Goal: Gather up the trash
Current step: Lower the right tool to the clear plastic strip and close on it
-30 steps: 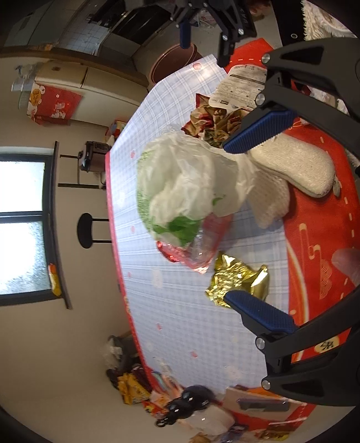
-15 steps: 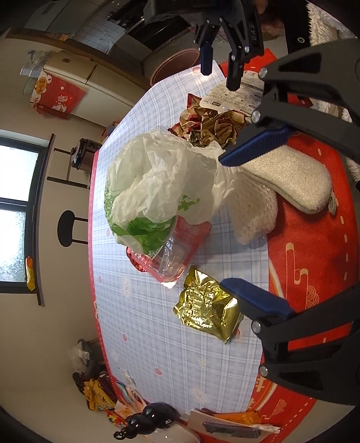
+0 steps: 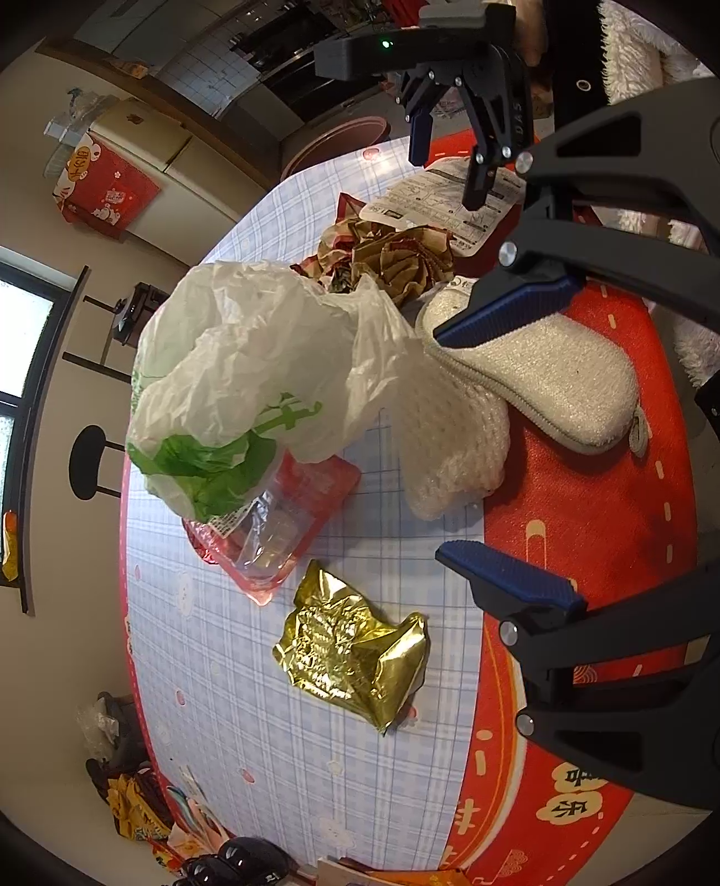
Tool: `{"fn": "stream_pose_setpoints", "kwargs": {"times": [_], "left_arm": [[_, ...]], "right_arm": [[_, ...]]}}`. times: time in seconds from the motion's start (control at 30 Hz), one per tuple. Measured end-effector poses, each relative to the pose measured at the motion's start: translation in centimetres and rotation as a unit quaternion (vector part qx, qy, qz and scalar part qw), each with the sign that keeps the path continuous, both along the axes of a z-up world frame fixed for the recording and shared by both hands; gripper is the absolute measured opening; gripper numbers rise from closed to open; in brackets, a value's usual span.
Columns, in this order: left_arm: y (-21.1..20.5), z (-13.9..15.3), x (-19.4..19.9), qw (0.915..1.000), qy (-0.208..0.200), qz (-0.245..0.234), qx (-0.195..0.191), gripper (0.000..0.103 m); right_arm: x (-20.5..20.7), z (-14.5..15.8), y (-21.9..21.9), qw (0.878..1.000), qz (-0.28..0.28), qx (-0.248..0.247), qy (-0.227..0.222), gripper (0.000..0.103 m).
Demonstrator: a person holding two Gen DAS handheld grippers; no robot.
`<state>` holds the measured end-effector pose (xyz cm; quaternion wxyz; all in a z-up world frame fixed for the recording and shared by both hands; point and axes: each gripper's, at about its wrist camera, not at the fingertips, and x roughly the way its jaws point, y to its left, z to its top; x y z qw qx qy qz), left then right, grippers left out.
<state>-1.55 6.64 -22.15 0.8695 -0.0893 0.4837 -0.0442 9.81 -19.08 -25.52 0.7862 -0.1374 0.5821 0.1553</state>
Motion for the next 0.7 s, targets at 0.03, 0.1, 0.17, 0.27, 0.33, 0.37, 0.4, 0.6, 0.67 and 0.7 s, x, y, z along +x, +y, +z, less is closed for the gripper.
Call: {"fn": "stream_pose_setpoints", "kwargs": {"times": [0.03,0.1,0.17,0.27,0.33,0.37,0.4,0.6,0.67,0.7], "left_arm": [[-0.1,-0.1,0.0,1.0,0.002,-0.001,-0.002,0.072],[-0.2,-0.5,0.1,1.0,0.007,-0.004,-0.004,0.072],[-0.4,-0.7,0.2,0.9999,0.012,-0.008,-0.006,0.072],[-0.6,-1.0,0.2,0.9998,0.016,-0.01,-0.007,0.072],[-0.7,-1.1,0.2,0.9997,0.018,-0.011,-0.007,0.072],[-0.7,-1.1,0.1,0.9997,0.019,-0.011,-0.008,0.072],[-0.7,-1.2,0.1,0.9997,0.02,-0.011,-0.008,0.072],[-0.6,-1.5,0.1,0.9995,0.029,-0.009,-0.01,0.072],[-0.7,-1.6,0.2,0.9994,0.031,-0.009,-0.009,0.072],[-0.7,-1.6,0.2,0.9994,0.032,-0.009,-0.009,0.072]], "right_arm": [[0.0,-0.3,0.0,1.0,0.001,-0.003,0.001,0.089],[-0.1,-0.9,0.2,1.0,0.008,-0.018,-0.002,0.091],[-0.1,-1.6,0.5,0.999,0.019,-0.038,-0.012,0.095],[-0.1,-2.9,0.7,0.998,0.034,-0.06,-0.009,0.097],[-0.1,-3.7,0.9,0.997,0.042,-0.07,-0.005,0.098],[-0.2,-3.9,1.1,0.996,0.046,-0.078,-0.008,0.098],[-0.4,-4.2,1.3,0.995,0.052,-0.087,-0.012,0.098],[-0.6,-5.4,1.8,0.99,0.072,-0.117,-0.02,0.098],[-0.4,-5.9,1.6,0.99,0.07,-0.117,-0.019,0.098],[-0.4,-5.8,1.4,0.991,0.068,-0.11,-0.022,0.098]]}}
